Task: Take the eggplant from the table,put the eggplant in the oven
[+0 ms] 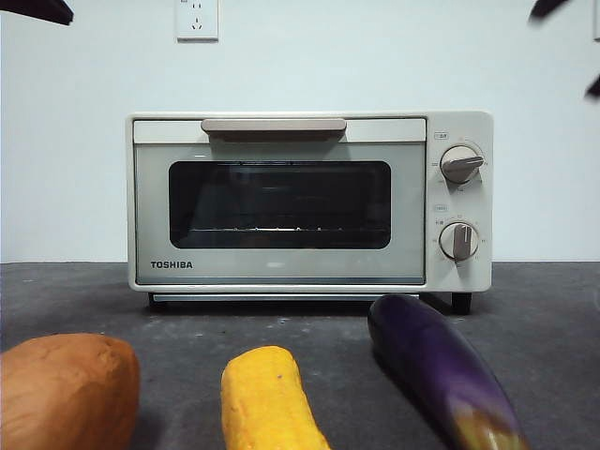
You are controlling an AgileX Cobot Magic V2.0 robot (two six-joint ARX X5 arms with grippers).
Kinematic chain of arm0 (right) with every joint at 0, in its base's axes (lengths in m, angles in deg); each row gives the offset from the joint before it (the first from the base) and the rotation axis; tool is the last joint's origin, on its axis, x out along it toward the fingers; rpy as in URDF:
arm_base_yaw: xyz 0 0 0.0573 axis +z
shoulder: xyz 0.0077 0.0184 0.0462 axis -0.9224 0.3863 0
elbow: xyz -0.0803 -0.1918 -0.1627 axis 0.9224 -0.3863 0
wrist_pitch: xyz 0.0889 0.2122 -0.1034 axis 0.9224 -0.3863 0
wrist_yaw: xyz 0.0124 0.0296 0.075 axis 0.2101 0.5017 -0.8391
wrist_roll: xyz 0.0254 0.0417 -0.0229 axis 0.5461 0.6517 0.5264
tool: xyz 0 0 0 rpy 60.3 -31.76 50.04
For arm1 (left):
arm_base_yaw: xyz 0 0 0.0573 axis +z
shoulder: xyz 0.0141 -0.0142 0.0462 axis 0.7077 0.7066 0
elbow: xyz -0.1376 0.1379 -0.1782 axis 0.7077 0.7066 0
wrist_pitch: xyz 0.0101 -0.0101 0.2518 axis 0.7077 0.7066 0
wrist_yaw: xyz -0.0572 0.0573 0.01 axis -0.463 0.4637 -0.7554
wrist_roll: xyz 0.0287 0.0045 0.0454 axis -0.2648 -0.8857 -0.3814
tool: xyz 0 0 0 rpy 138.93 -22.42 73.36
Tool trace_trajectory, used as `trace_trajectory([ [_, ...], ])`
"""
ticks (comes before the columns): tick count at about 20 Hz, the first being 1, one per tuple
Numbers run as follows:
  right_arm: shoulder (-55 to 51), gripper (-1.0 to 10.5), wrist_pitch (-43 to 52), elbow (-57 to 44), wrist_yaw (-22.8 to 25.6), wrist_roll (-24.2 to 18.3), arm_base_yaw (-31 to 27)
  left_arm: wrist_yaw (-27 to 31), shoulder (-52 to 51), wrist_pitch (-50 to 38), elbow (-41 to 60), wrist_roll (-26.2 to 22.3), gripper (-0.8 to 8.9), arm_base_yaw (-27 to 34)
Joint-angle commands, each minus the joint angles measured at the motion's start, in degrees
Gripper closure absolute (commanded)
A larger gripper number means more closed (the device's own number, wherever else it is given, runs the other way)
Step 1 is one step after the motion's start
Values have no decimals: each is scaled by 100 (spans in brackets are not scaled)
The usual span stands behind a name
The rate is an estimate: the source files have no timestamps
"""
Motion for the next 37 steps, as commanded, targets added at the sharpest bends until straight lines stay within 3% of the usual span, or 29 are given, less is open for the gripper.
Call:
trace_trajectory([
  [1, 531, 625, 37, 85, 957, 258, 892, 0, 118, -63, -103, -74, 806, -109],
  [4, 1311, 625, 181, 85, 1639, 798, 1641, 17, 179, -66, -103, -74, 806, -212],
  [8, 2396, 624, 874, 85, 1982, 1019, 2138, 20, 219, -59, -103, -79, 806, -245],
  [11, 2994, 572, 1137, 85, 2282, 1097, 2201, 17, 219, -55, -103, -79, 806, -251],
  [13, 3294, 516, 1252, 87, 2232, 1078, 2208, 17, 216, -46, -103, -81, 806, -251],
  [27, 4118, 516, 2109, 87, 2369, 1117, 2245, 17, 219, -46, -103, -98, 806, -251],
  [29, 4207, 559, 2096, 87, 2570, 1226, 2245, 15, 219, -33, -103, -98, 806, -251],
  [33, 4081, 816, 2090, 87, 2557, 1390, 2243, 15, 219, -26, -103, -98, 806, -251],
  [37, 3746, 842, 1574, 282, 2492, 1381, 2243, 17, 221, -61, -103, -96, 806, -251],
])
